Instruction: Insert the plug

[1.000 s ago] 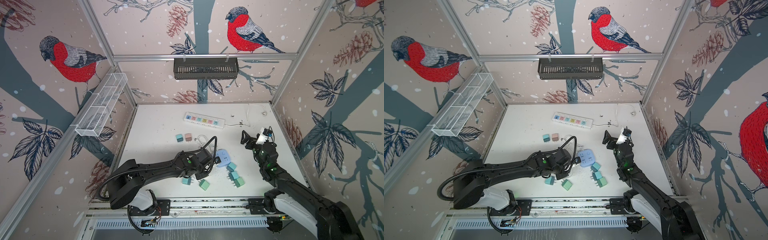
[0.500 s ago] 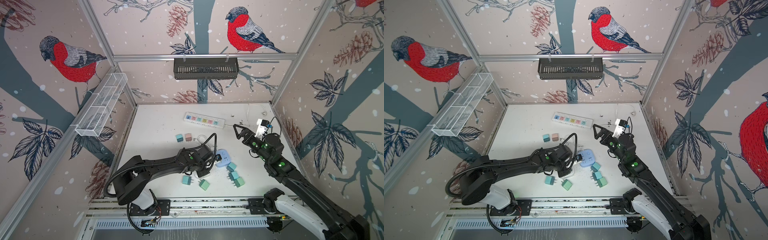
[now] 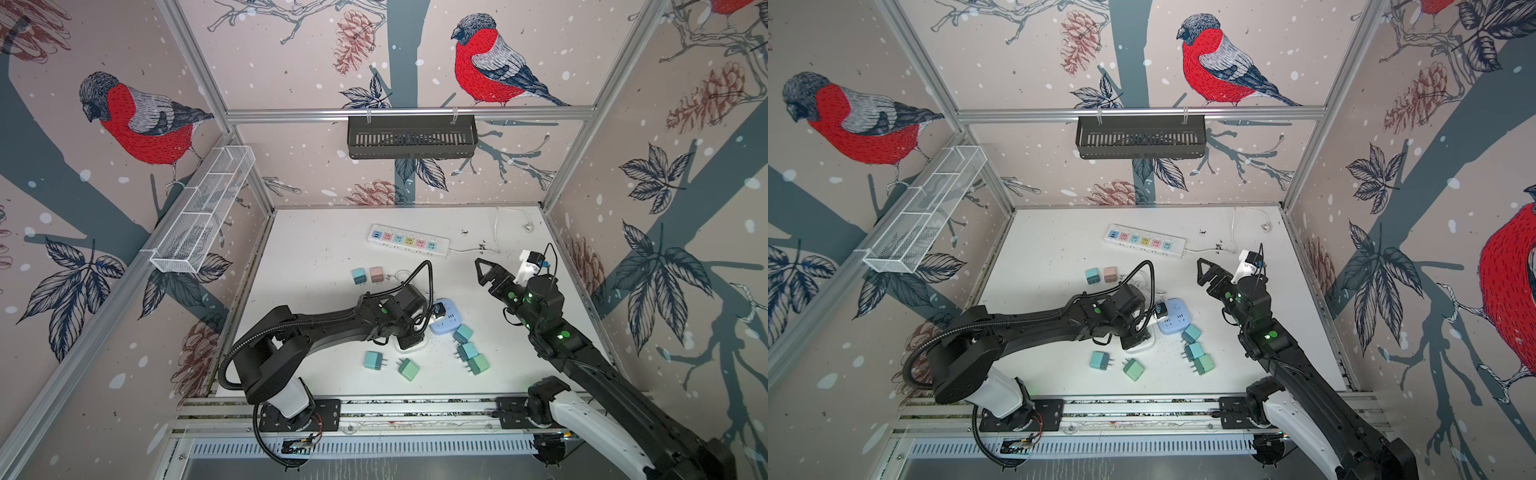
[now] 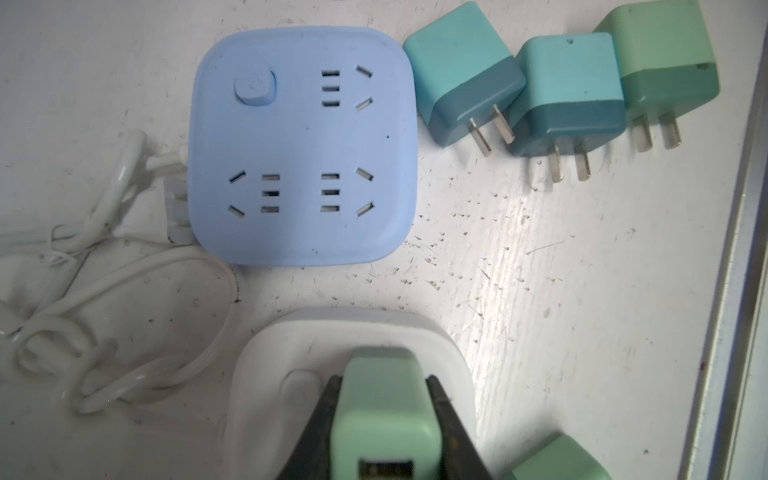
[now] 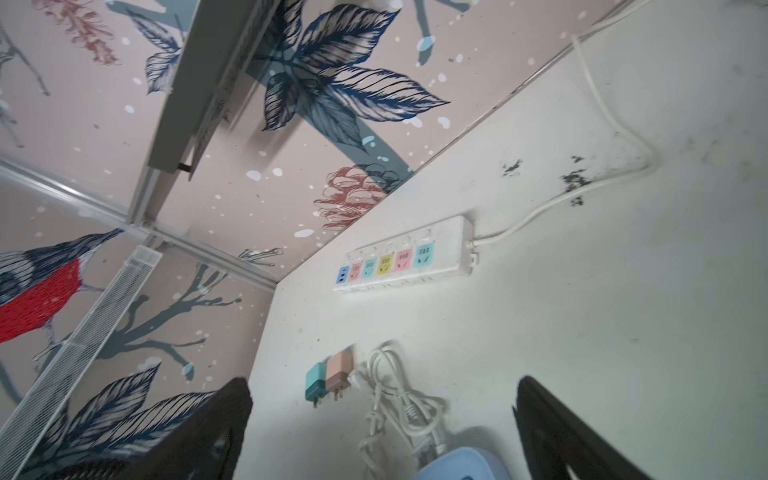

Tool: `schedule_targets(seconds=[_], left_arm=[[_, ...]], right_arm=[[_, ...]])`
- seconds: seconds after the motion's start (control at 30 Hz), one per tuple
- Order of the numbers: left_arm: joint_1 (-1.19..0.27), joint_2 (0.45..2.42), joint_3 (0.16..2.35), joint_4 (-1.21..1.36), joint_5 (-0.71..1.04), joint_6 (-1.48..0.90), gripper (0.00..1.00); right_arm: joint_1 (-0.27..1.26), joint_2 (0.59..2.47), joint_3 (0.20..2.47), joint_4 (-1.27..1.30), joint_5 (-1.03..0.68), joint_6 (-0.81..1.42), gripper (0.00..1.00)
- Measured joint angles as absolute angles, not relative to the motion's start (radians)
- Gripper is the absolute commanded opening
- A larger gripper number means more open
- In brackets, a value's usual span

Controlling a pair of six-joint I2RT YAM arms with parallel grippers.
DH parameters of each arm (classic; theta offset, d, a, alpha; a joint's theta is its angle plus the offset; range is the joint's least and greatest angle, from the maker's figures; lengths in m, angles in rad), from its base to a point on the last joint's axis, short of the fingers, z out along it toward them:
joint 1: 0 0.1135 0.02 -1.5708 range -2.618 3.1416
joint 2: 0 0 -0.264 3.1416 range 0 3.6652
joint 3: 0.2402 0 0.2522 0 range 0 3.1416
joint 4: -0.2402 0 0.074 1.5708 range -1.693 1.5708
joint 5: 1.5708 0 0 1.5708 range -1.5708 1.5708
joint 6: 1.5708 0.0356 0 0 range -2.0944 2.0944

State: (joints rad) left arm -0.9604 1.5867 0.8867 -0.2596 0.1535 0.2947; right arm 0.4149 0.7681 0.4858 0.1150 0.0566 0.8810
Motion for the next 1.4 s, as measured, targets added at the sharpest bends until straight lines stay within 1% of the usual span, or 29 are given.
schedule_targets(seconds=[0.03, 0.07, 0.17, 0.37, 0.53, 0.6, 0.7, 0.77, 0.8, 0.9, 0.97, 1.17, 1.3, 1.4], left_arm=[[-0.960, 1.581, 0.882, -0.255, 0.152, 0.294, 0.94], [-0.960, 1.575, 0.877, -0.257, 0.149, 0.295, 0.98], [-0.960, 1.555, 0.865, -0.313, 0.134, 0.287, 0.98], [-0.960, 1.459, 0.855, -0.322, 0.132, 0.286, 0.98], [-0.962, 1.265, 0.808, -0.292, 0.125, 0.247, 0.98], [-0.965, 1.158, 0.770, -0.249, 0.083, 0.206, 0.99], [-0.964, 0.979, 0.659, -0.137, -0.041, 0.096, 0.99], [-0.954, 0.875, 0.577, -0.092, -0.183, -0.017, 0.99], [-0.945, 0.829, 0.547, -0.088, -0.245, -0.068, 0.98], [-0.915, 0.695, 0.476, -0.080, -0.432, -0.224, 0.99], [-0.913, 0.625, 0.416, -0.073, -0.511, -0.277, 0.99], [-0.911, 0.453, 0.225, -0.084, -0.662, -0.393, 0.98], [-0.911, 0.380, 0.202, -0.095, -0.749, -0.484, 0.98], [-0.911, 0.348, 0.193, -0.104, -0.793, -0.531, 0.98]], right_arm=[[0.413, 0.762, 0.486, 0.095, 0.073, 0.870, 1.00], [0.412, 0.752, 0.483, 0.079, 0.083, 0.857, 1.00], [0.414, 0.710, 0.459, 0.057, 0.087, 0.814, 1.00], [0.428, 0.635, 0.404, 0.040, 0.087, 0.772, 1.00], [0.477, 0.622, 0.407, 0.032, 0.090, 0.743, 1.00], [0.523, 0.622, 0.410, 0.025, 0.098, 0.731, 1.00], [0.628, 0.637, 0.413, 0.023, 0.136, 0.730, 0.96], [0.712, 0.660, 0.415, 0.023, 0.167, 0.730, 0.91], [0.760, 0.677, 0.419, 0.021, 0.189, 0.730, 0.90], [0.925, 0.736, 0.444, -0.001, 0.272, 0.734, 0.90], [1.021, 0.770, 0.464, -0.014, 0.330, 0.736, 0.91], [1.311, 0.858, 0.501, -0.064, 0.539, 0.794, 0.92], [1.467, 0.931, 0.501, -0.088, 0.648, 0.865, 0.94], [1.551, 1.011, 0.503, -0.098, 0.715, 0.917, 0.96]])
